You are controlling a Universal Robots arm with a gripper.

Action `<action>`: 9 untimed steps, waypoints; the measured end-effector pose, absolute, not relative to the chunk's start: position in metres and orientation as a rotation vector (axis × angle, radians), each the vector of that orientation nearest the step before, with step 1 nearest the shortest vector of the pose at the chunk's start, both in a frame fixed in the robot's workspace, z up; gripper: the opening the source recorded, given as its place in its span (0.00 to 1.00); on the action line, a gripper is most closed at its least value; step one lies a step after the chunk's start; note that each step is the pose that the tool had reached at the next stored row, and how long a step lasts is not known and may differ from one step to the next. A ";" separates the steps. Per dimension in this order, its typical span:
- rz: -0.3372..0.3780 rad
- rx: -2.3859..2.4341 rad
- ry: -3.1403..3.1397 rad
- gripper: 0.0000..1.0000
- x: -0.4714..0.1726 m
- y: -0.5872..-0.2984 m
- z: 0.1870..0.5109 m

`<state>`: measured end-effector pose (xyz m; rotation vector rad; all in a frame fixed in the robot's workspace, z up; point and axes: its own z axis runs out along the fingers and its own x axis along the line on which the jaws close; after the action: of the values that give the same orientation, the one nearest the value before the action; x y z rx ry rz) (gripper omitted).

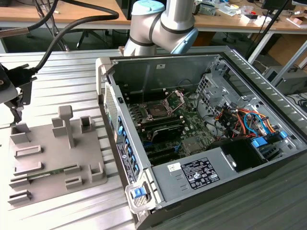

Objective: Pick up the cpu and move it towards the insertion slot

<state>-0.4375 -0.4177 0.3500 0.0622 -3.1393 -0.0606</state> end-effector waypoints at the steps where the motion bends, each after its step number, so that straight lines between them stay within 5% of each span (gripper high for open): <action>1: -0.061 0.062 -3.139 0.55 -0.438 -0.418 0.351; 9: -0.060 0.062 -3.139 0.55 -0.437 -0.418 0.355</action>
<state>-0.4375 -0.4177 0.3550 0.0622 -3.1391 -0.0605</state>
